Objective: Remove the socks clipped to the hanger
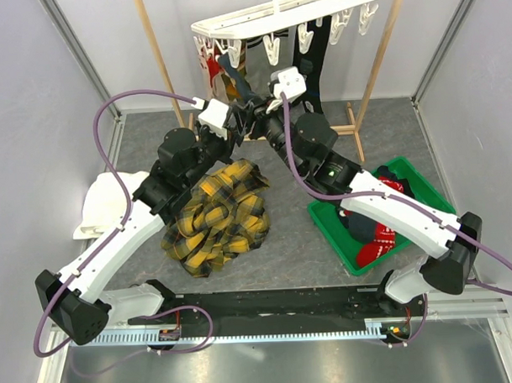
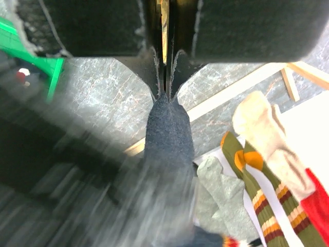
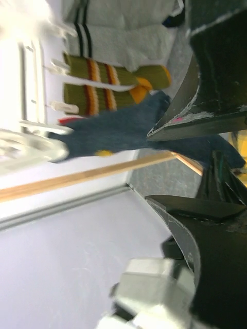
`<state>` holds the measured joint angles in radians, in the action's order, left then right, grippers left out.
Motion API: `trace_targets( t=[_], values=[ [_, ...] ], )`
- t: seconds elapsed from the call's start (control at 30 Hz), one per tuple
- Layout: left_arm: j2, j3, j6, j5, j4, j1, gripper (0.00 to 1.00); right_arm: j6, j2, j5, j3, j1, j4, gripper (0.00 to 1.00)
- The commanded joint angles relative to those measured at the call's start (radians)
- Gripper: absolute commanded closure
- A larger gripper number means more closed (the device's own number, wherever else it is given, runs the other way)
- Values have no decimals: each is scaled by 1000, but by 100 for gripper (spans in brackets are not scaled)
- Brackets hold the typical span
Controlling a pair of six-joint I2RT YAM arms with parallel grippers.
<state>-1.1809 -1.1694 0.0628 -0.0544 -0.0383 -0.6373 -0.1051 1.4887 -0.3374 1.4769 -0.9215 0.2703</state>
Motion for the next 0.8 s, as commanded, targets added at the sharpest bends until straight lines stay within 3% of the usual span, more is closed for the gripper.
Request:
trace_targets(
  t=[0.0, 0.47, 0.77],
  values=[
    [36, -36, -46, -45, -8, -4, 98, 96, -48, -84, 114, -5, -95, 46],
    [44, -70, -92, -58, -51, -4, 98, 381, 117, -247, 465, 9, -166, 44],
    [87, -62, -138, -30, -63, -4, 98, 450, 208, -374, 592, 52, -198, 61]
  ],
)
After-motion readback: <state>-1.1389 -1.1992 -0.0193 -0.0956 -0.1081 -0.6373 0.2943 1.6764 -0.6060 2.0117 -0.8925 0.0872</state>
